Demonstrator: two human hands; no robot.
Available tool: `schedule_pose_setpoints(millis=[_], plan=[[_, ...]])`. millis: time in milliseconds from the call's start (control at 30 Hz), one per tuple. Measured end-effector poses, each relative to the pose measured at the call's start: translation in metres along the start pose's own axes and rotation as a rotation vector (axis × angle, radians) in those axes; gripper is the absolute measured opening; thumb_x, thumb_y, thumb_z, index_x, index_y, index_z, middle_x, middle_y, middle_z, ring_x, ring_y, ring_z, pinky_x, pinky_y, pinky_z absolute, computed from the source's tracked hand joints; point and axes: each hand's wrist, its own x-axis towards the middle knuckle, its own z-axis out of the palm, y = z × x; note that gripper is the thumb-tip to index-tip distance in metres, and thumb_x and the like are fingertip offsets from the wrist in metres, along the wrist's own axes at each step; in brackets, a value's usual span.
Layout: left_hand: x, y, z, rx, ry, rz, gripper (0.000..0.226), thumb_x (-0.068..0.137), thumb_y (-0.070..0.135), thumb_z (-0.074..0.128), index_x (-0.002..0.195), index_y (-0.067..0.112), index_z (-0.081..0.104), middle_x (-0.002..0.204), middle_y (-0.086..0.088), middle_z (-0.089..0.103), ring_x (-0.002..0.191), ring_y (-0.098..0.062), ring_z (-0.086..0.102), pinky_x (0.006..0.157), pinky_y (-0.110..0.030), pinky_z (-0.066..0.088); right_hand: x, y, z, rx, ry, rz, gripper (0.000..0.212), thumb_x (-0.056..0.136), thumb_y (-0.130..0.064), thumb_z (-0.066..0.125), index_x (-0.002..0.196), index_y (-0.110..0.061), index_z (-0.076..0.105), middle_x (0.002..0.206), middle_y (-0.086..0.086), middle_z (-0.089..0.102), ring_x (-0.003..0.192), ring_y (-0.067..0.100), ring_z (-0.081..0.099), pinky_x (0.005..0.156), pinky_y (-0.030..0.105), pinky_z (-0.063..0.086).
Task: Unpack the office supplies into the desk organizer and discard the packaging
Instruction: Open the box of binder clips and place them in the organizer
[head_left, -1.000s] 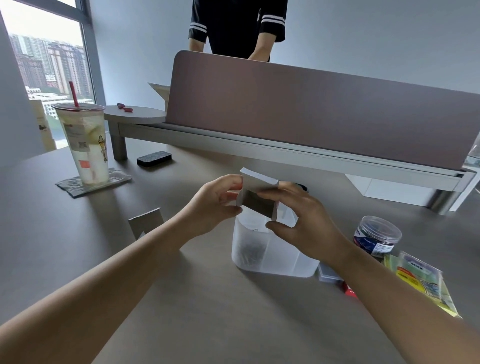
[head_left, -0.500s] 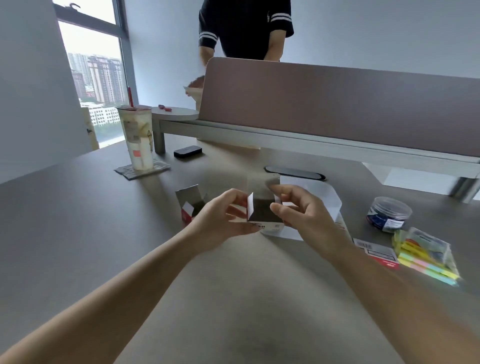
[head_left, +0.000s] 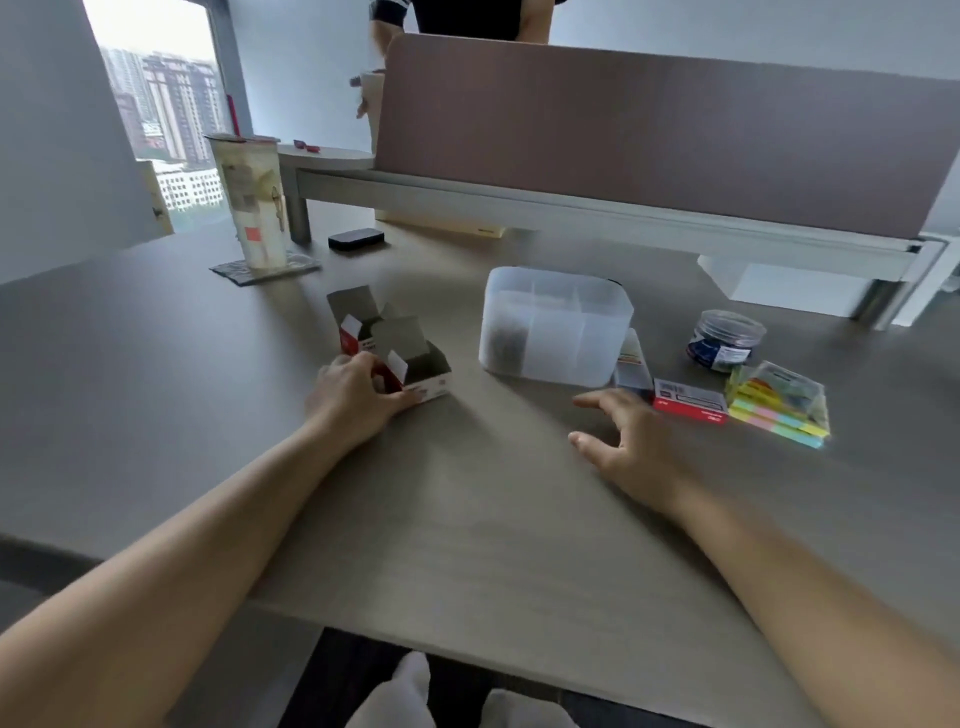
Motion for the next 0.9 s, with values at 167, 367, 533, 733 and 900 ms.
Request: schedule_pose_setpoints(millis=[167, 367, 533, 733, 900], plan=[[0.014, 0.0, 0.006, 0.13, 0.0, -0.032, 0.05, 0.079, 0.044, 0.061, 0.113, 0.009, 0.054, 0.123, -0.018, 0.055, 0.112, -0.034, 0.048, 0.092, -0.041, 0.041, 0.006, 0.041, -0.022, -0.257, 0.071, 0.156, 0.05, 0.084, -0.025, 0.058, 0.129, -0.011, 0.043, 0.136, 0.013, 0.041, 0.128, 0.028, 0.034, 0.105, 0.033, 0.027], [0.015, -0.003, 0.008, 0.03, 0.041, -0.061, 0.061, 0.072, 0.036, 0.071, 0.119, 0.005, 0.047, 0.125, -0.019, 0.052, 0.116, -0.034, 0.046, 0.097, -0.042, 0.041, 0.018, 0.07, -0.027, -0.396, 0.012, 0.382, 0.062, 0.087, -0.04, 0.049, 0.137, -0.011, 0.028, 0.148, 0.017, 0.026, 0.137, 0.034, 0.019, 0.113, 0.042, 0.018], [0.005, -0.002, 0.003, -0.051, 0.122, -0.023, 0.063, 0.069, 0.034, 0.074, 0.118, 0.005, 0.047, 0.123, -0.018, 0.052, 0.118, -0.032, 0.043, 0.099, -0.038, 0.034, 0.012, 0.068, -0.031, -0.404, 0.064, 0.41, 0.052, 0.085, -0.034, 0.054, 0.13, -0.011, 0.042, 0.134, 0.021, 0.039, 0.129, 0.04, 0.028, 0.107, 0.044, 0.024], [-0.019, 0.032, 0.004, -0.168, 0.172, 0.136, 0.046, 0.074, 0.021, 0.07, 0.114, 0.007, 0.053, 0.119, -0.014, 0.05, 0.113, -0.031, 0.045, 0.091, -0.034, 0.037, -0.004, 0.058, -0.038, -0.178, 0.082, 0.272, 0.054, 0.077, -0.021, 0.067, 0.125, -0.008, 0.046, 0.125, 0.019, 0.046, 0.118, 0.032, 0.042, 0.097, 0.036, 0.035], [-0.03, 0.065, 0.017, -0.365, -0.184, 0.266, 0.035, 0.073, 0.016, 0.07, 0.105, 0.015, 0.055, 0.098, 0.007, 0.048, 0.091, -0.013, 0.05, 0.074, -0.022, 0.042, -0.002, 0.021, -0.031, 0.107, 0.129, 0.086, 0.054, 0.072, -0.011, 0.072, 0.12, -0.011, 0.047, 0.101, 0.006, 0.051, 0.095, 0.021, 0.052, 0.079, 0.019, 0.037]])
